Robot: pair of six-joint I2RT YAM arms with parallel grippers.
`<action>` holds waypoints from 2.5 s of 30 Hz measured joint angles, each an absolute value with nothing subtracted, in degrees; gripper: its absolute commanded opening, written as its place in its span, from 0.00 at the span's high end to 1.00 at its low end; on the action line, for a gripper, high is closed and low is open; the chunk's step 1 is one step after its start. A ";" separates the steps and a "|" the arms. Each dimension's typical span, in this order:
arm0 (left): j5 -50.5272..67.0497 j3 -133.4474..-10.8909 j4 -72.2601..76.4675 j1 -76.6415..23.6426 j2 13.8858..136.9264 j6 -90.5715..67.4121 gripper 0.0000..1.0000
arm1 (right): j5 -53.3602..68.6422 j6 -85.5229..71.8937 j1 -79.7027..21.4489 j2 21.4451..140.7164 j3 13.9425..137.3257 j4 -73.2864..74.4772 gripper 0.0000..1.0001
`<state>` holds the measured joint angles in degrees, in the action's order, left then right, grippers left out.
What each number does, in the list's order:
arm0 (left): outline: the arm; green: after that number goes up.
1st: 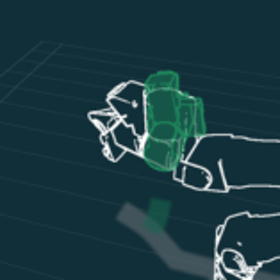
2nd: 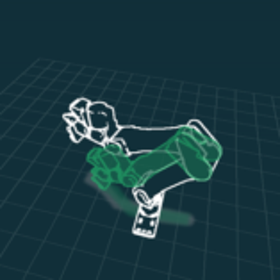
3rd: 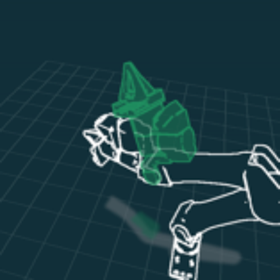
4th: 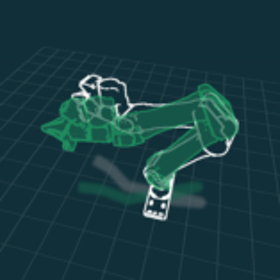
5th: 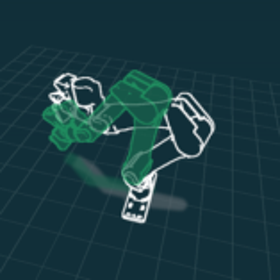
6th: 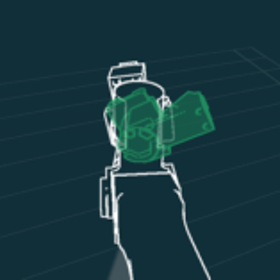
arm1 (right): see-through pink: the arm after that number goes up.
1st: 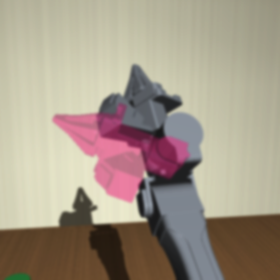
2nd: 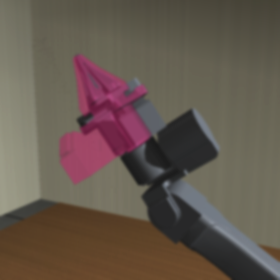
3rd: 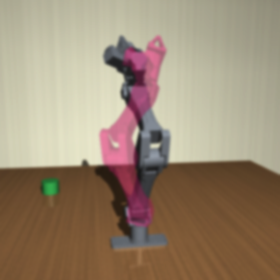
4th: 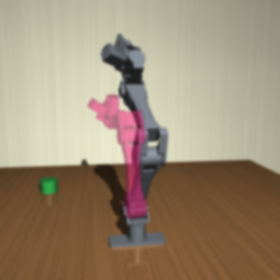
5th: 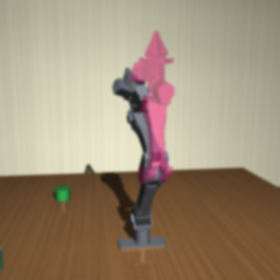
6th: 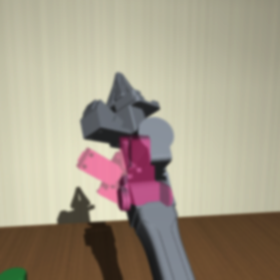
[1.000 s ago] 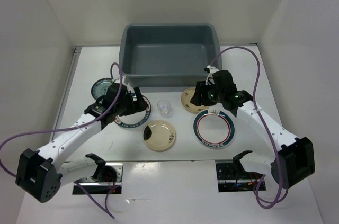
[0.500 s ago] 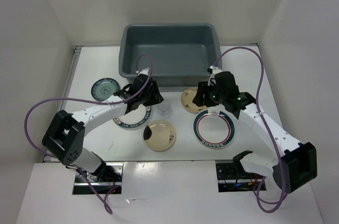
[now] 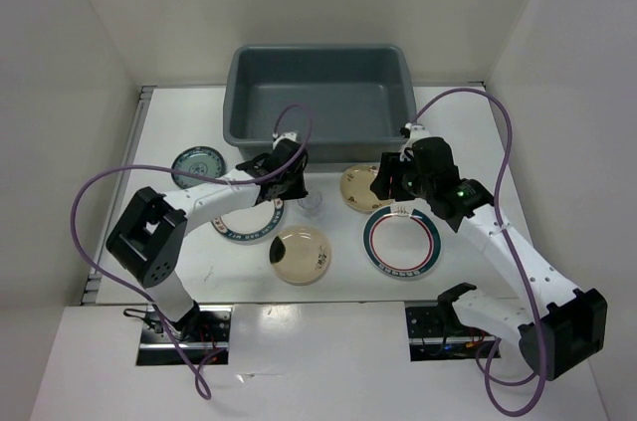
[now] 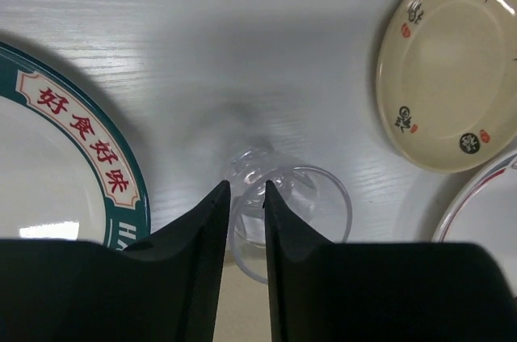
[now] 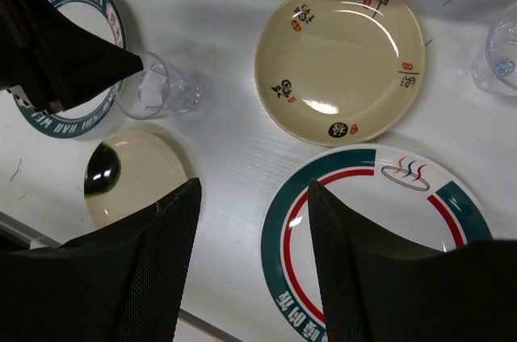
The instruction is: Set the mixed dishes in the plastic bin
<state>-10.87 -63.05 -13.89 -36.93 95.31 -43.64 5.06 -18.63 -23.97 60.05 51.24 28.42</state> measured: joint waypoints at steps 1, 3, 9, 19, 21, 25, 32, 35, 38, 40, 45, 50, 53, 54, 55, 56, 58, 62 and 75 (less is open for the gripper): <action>-11.22 -63.24 -14.28 -37.21 95.66 -43.57 0.73 | 4.95 -18.63 -23.97 60.05 51.24 28.49 0.39; -11.70 -63.40 -14.87 -37.65 96.14 -43.33 0.79 | 4.78 -18.63 -23.97 60.05 51.24 28.60 0.39; -11.92 -63.55 -16.71 -37.98 96.27 -42.17 1.00 | 4.23 -19.29 -23.97 60.05 51.24 28.77 0.39; 0.14 -77.62 -28.86 -38.79 92.58 -35.09 1.00 | 3.81 -19.75 -23.97 60.05 51.24 28.77 0.38; 3.01 -82.72 -30.48 -39.29 91.61 -33.74 1.00 | 3.81 -19.81 -23.97 60.05 51.24 28.77 0.38; 0.93 -94.94 -32.64 -39.92 91.46 -31.40 1.00 | 3.81 -20.14 -23.97 60.05 51.46 28.75 0.38; -8.01 -108.84 -29.10 -27.31 95.85 -29.80 1.00 | 3.70 -20.80 -23.97 59.07 51.81 28.80 0.35; -11.20 -112.66 -28.51 -21.12 102.85 -28.91 1.00 | 3.40 -21.39 -23.97 57.41 51.81 28.86 0.35; -13.45 -115.79 -28.73 -18.00 111.85 -28.25 1.00 | 3.11 -22.02 -23.97 55.68 51.81 28.91 0.35; -14.83 -117.38 -29.58 -17.58 117.71 -27.49 1.00 | 2.83 -22.46 -23.97 55.02 51.81 28.99 0.35; -18.28 -120.68 -32.86 -18.35 128.38 -25.58 1.00 | 2.09 -23.05 -23.97 54.78 51.81 29.36 0.35; -22.57 -124.27 -35.18 -18.90 133.19 -23.70 1.00 | 1.63 -23.40 -23.73 55.00 51.81 29.61 0.35; -23.99 -126.78 -35.20 -18.74 135.17 -22.63 1.00 | 1.41 -23.57 -23.73 55.59 51.81 29.65 0.35; -24.34 -127.68 -35.20 -18.63 135.90 -22.48 1.00 | 1.32 -23.59 -23.73 56.01 51.81 29.65 0.35; -24.56 -128.49 -35.20 -18.57 136.57 -22.44 1.00 | 1.26 -23.59 -23.73 56.42 51.81 29.65 0.35; -24.67 -129.23 -35.18 -18.39 137.25 -22.44 1.00 | 1.21 -23.59 -23.73 56.90 51.81 29.65 0.35; -24.58 -130.08 -35.22 -18.09 138.17 -22.50 0.99 | 1.19 -23.62 -23.73 57.91 51.81 29.65 0.35; -23.46 -132.18 -36.03 -16.80 139.81 -22.68 0.98 | 0.86 -23.66 -23.73 59.35 51.81 29.67 0.35; -20.97 -136.38 -36.45 -13.43 140.81 -22.52 0.51 | 0.82 -23.73 -23.73 62.04 52.60 29.58 0.34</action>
<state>-20.97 -136.38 -36.45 -13.43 140.81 -22.52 0.82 -23.73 -23.73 62.04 52.60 29.58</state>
